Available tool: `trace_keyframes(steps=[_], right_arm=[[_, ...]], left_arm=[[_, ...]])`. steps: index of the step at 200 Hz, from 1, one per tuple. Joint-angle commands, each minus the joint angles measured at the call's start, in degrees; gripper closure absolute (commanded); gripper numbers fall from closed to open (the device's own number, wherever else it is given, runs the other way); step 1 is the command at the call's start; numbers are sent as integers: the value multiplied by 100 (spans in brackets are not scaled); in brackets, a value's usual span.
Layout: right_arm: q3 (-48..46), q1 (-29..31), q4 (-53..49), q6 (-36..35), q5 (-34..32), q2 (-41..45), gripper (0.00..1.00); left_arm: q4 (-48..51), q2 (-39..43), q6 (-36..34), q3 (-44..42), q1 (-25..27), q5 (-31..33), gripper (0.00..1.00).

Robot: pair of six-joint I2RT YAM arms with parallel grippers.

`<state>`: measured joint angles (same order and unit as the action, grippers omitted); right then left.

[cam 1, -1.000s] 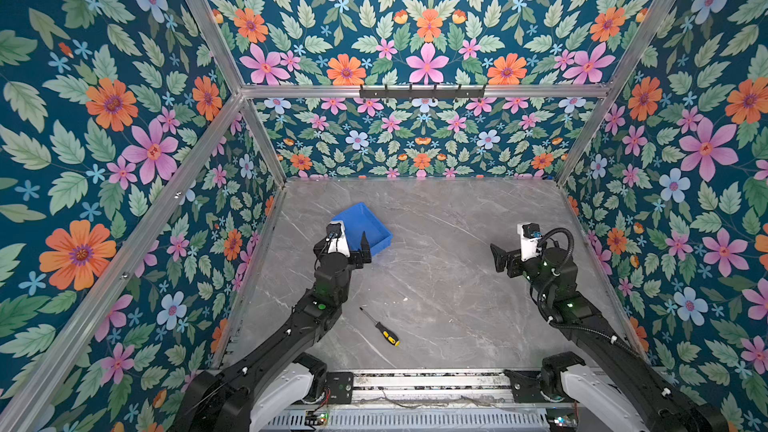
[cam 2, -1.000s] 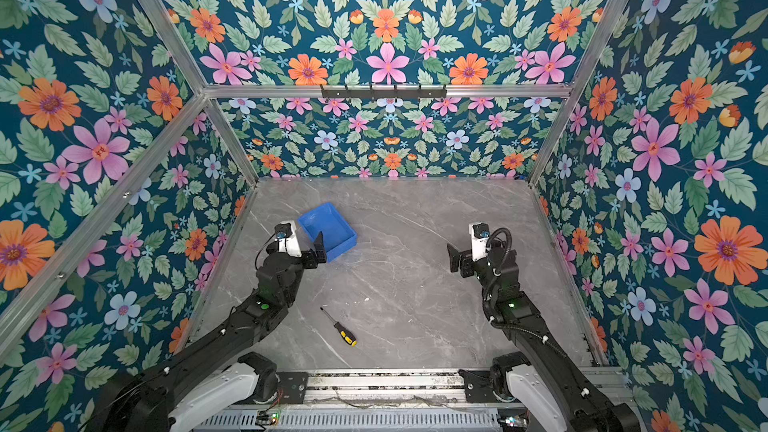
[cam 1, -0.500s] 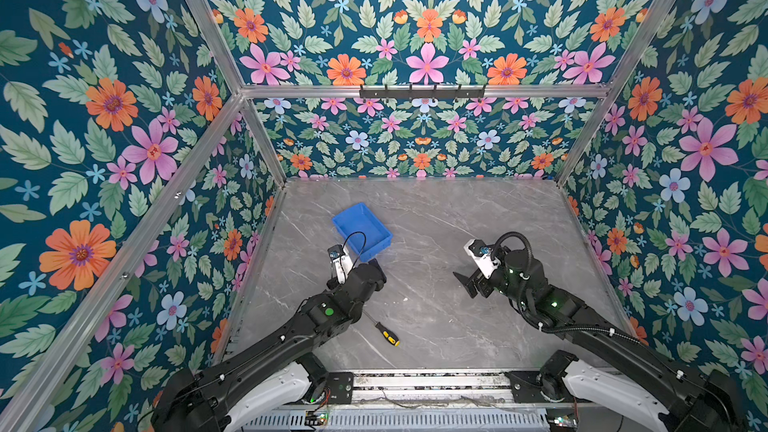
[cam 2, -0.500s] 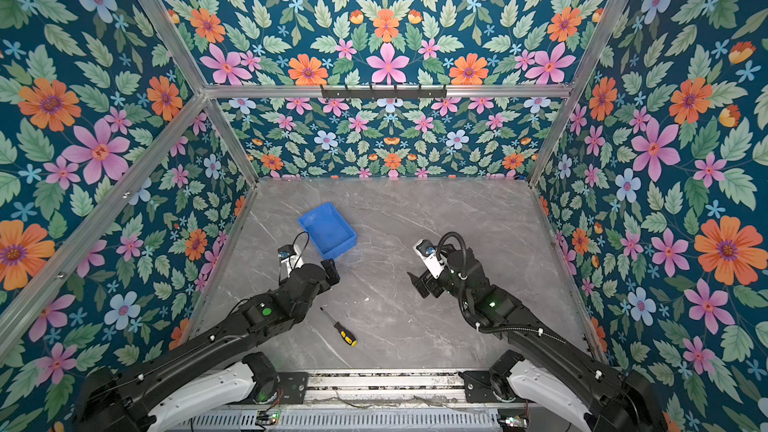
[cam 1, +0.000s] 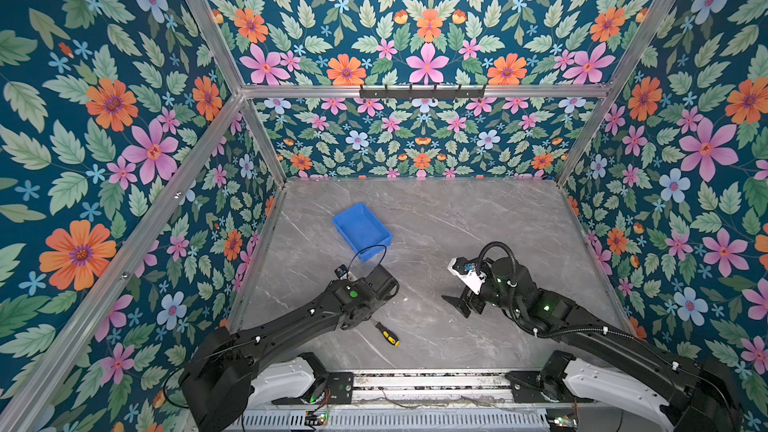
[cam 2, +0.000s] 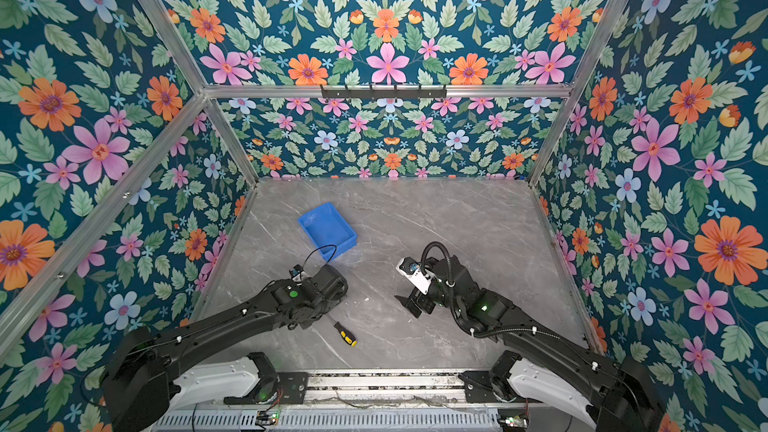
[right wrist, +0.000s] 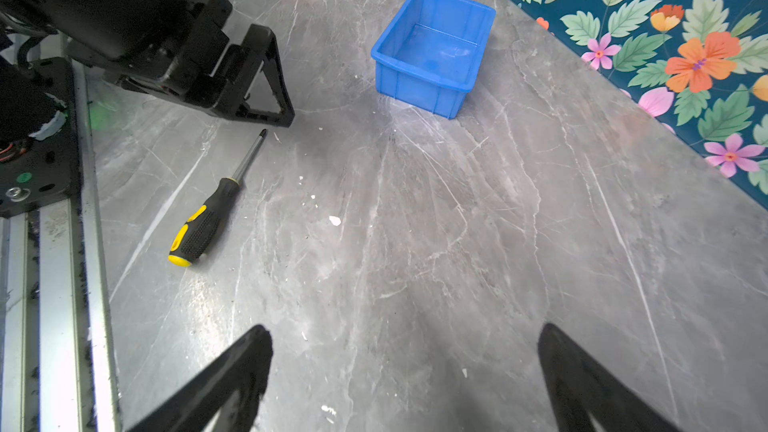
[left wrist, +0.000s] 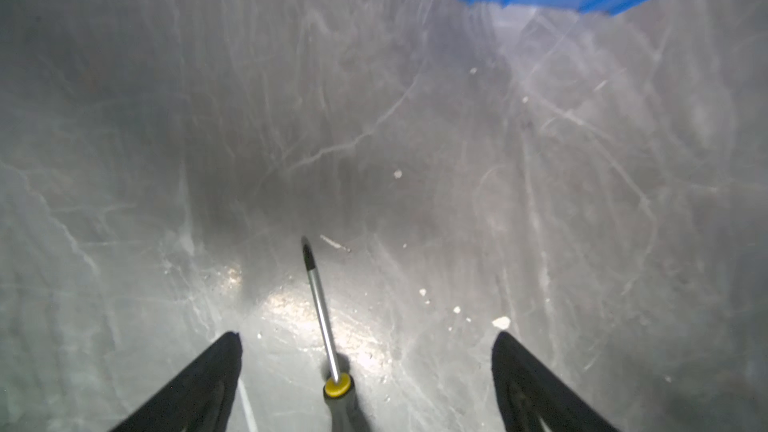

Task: Put the screwdriver in the bin
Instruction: 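Move the left gripper down over the screwdriver while the right arm reaches inward, then close the left gripper on the screwdriver shaft near the yellow handle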

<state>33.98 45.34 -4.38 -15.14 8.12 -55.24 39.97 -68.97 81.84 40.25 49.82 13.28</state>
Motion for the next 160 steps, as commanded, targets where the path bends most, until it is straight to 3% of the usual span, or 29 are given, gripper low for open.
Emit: trace_keyframes(steps=[1,91,160], right_arm=[[-48,115,150,-125,71,-56,1],[-196,555,-93,-562,952,94,1],[-161,555,-70,-633,1010,-109,1]], left_arm=[[150,-273,9,105,0,-584,8],[-360,-1083,-444,-51,-6,-1432,19],[-454,-1249,-339,-220,-4,-1521,44]])
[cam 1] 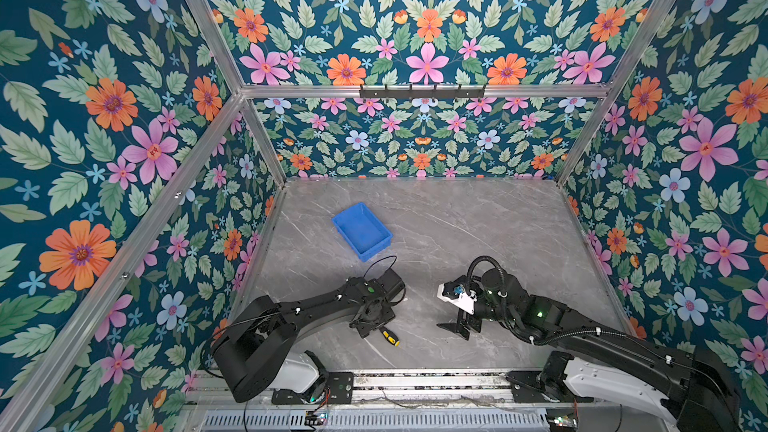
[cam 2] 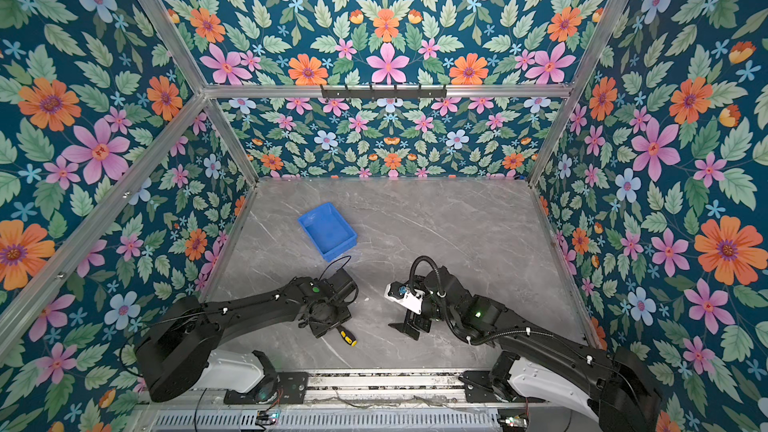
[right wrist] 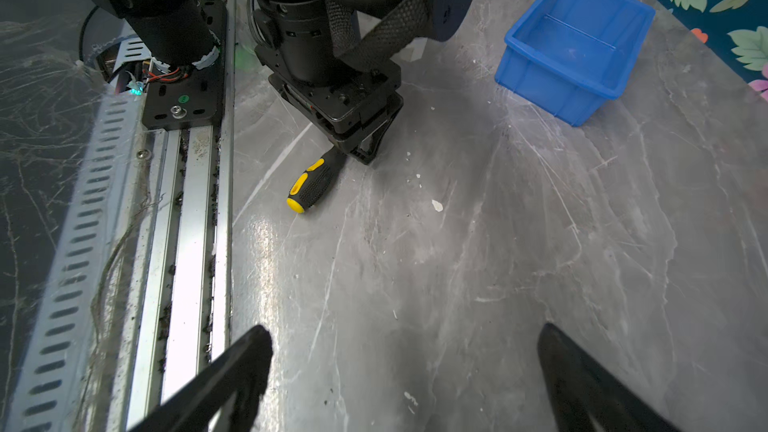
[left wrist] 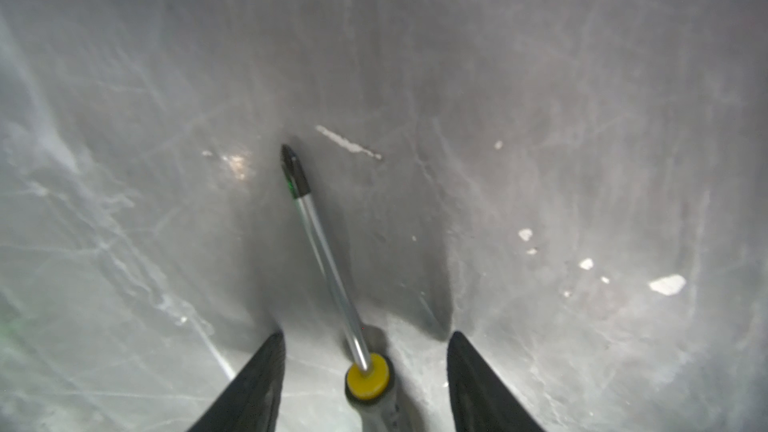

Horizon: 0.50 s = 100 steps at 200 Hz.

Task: Put the screwdriver in the bin
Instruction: 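Close the left gripper on the screwdriver shaft near the yellow handle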

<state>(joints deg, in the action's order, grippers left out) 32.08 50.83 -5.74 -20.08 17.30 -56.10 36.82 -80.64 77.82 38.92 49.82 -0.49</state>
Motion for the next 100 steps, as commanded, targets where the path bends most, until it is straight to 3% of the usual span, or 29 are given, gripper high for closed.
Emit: trace_keyframes(steps=[1,52,100], right_arm=[[28,6,60,-138,90,-24,1],[27,5,82,-103,89,-52,1],[2,6,11,-15,28,45,1]], left_arm=[[-131,-82,65,-87,-6,-140,45],[-82,-98,251,-113,-77,189,62],[-314,-160,338,-271,-133,194,72]])
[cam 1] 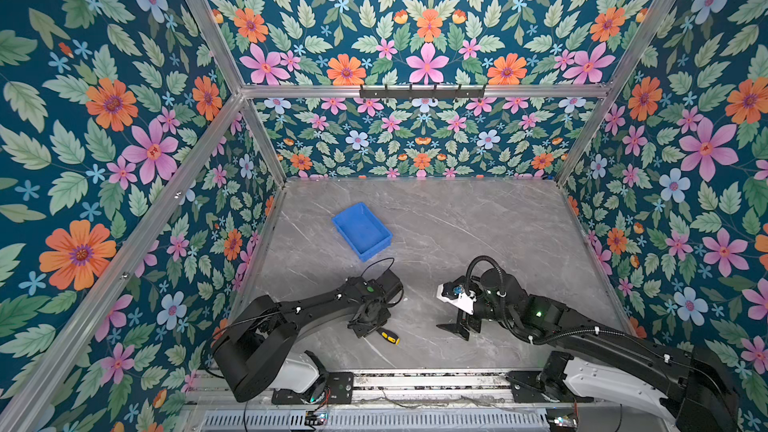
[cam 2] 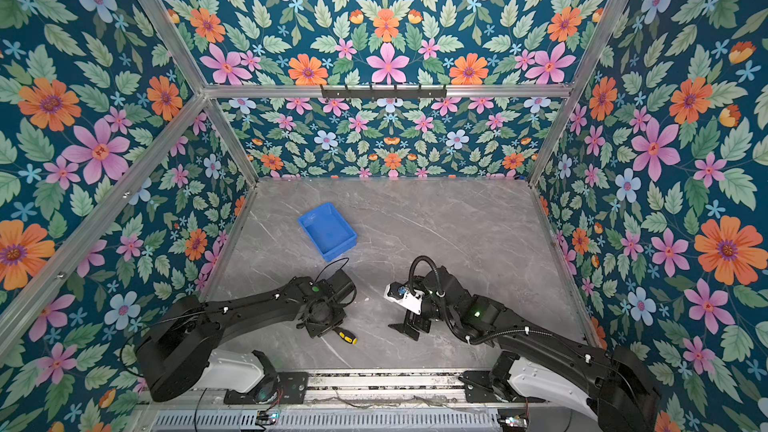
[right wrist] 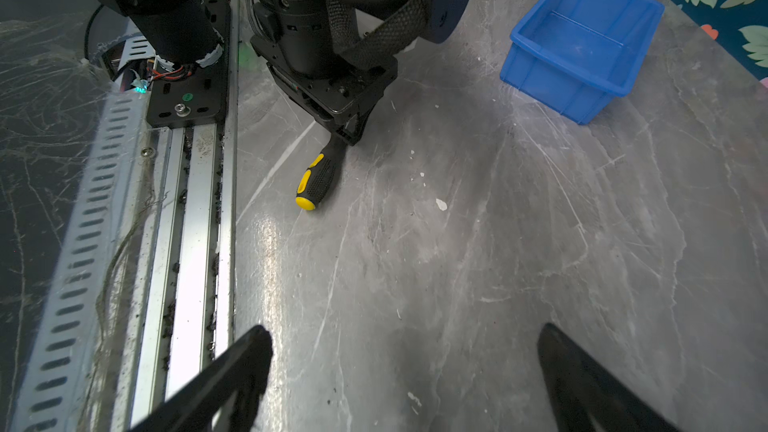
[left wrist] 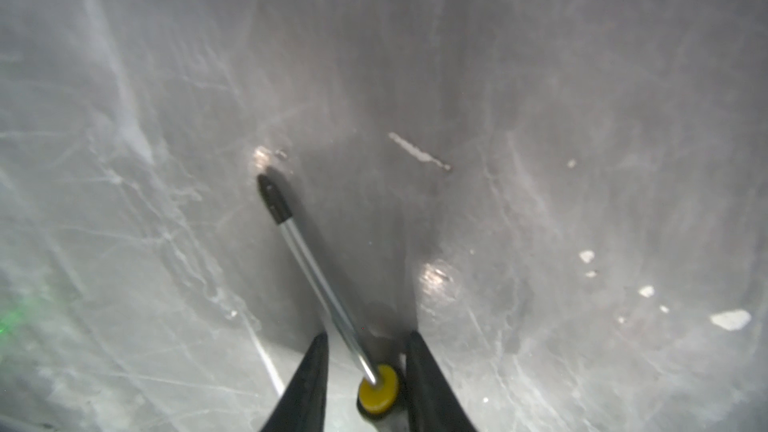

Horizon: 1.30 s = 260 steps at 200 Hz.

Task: Put the screwdriver in the bin
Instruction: 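Close the left gripper on the screwdriver shaft near the yellow handle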

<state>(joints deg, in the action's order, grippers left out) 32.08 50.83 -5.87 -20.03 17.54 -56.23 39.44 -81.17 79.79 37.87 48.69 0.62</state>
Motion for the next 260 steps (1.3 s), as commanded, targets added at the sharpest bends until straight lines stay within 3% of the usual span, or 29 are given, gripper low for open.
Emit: trace_keyframes(steps=[1,64,132,147,222,260], right_arm=[[1,6,24,-19,4,63,1],[-38,2,79,54,-14,52,1],[-61,6,103,123,-40,50,1],[-70,6,119,149,-54,46,1],[-105,3,81,214,-126,145,1],[-87,6,66,203,-153,147,1]], left_arm=[[-577,-109,146,-170,-23,81,73],[-595,-19,237,-200,-33,252,87],[-563,27,215,-56,-52,488,91],[-561,26,196,-45,-117,543,87],[-723,-147,19,-52,-272,405,87],[-594,-15,116,-126,-253,109,66]])
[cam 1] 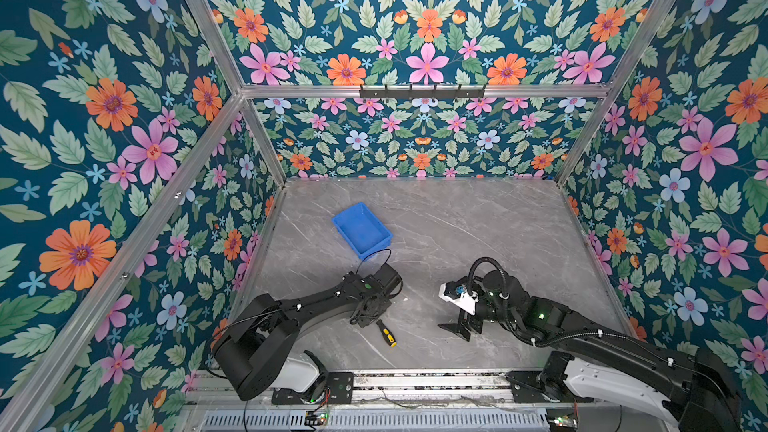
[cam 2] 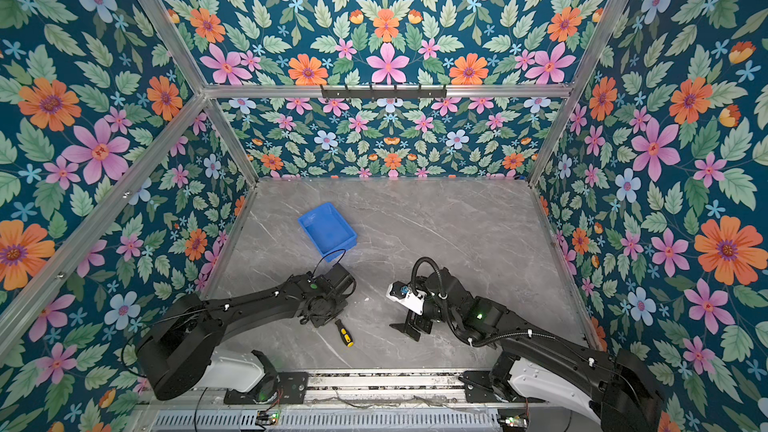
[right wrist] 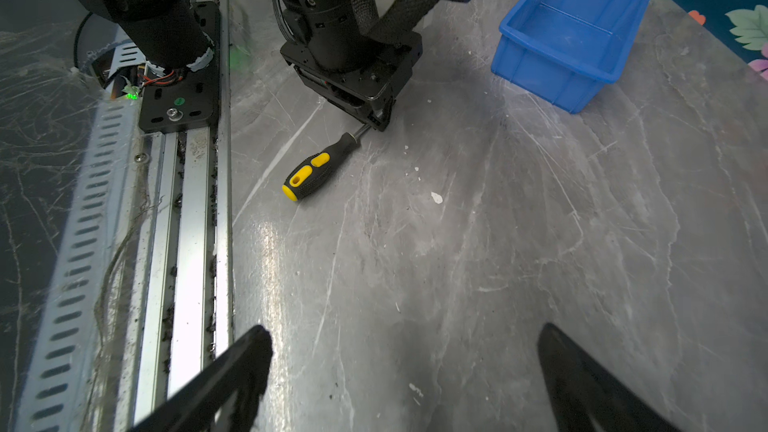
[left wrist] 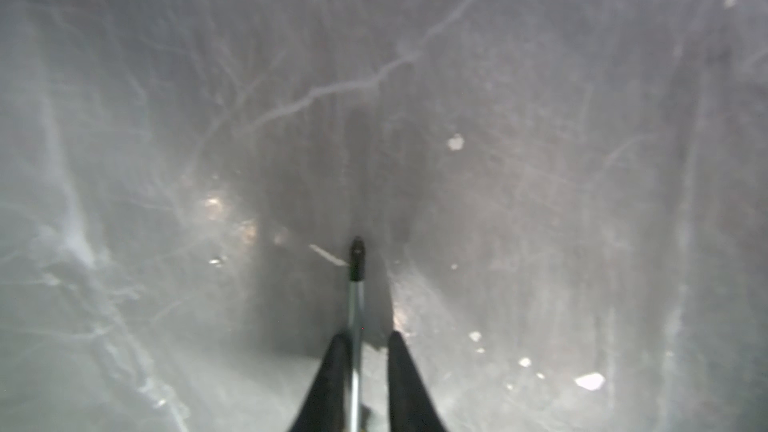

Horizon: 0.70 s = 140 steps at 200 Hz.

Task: Put the screwdriver in the bin
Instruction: 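Close the left gripper on the screwdriver shaft near the yellow handle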

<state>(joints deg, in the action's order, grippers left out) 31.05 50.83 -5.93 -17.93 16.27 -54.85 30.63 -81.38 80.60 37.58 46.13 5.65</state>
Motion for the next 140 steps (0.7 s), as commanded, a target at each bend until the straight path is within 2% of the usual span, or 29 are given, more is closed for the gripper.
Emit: trace_keyframes(steps=[1,22,47,80,126,140], right_arm=[[20,6,69,-7,-27,9,1],[24,5,84,-8,-28,1,1],[24,-1,134,-17,7,-60,1],[34,-1,155,6,34,-87,1],[44,5,113,-19,51,-90,1],[33,5,80,-19,26,-36,1]], left_arm=[[295,12,35,-91,2,-404,66],[555,126,-12,36,63,-459,65],[751,231,-44,119,80,-486,74],[829,222,32,93,118,-552,76],[487,57,44,-17,72,-337,79],[373,-23,22,-18,67,-345,83]])
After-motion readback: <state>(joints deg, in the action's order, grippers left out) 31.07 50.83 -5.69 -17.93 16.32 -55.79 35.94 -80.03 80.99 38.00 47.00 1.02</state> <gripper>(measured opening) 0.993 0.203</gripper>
